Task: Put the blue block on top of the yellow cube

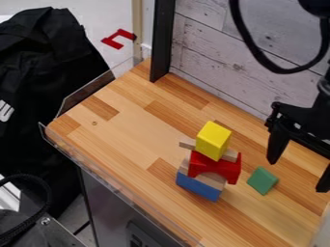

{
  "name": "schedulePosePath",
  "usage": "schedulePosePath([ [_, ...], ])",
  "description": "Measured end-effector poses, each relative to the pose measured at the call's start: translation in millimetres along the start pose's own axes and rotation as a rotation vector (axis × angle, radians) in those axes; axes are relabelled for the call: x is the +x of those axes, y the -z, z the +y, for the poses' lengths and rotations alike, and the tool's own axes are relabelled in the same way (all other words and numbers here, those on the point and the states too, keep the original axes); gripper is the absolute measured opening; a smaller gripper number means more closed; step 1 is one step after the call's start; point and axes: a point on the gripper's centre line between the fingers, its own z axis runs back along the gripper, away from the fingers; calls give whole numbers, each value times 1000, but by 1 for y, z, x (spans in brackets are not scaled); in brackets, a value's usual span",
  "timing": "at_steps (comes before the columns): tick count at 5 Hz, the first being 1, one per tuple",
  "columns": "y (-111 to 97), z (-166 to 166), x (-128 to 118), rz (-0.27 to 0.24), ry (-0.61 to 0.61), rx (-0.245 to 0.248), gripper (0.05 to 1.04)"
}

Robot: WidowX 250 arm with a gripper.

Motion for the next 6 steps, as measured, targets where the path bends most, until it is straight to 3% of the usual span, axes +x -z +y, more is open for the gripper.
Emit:
schedulePosePath([
  [2, 12, 8, -4, 49, 12, 55, 999],
  [4, 16, 10, 7, 19, 74, 52, 999],
  [5, 30, 9, 18, -4, 133, 15, 999],
  [6, 45, 24, 29, -7, 100, 21, 999],
])
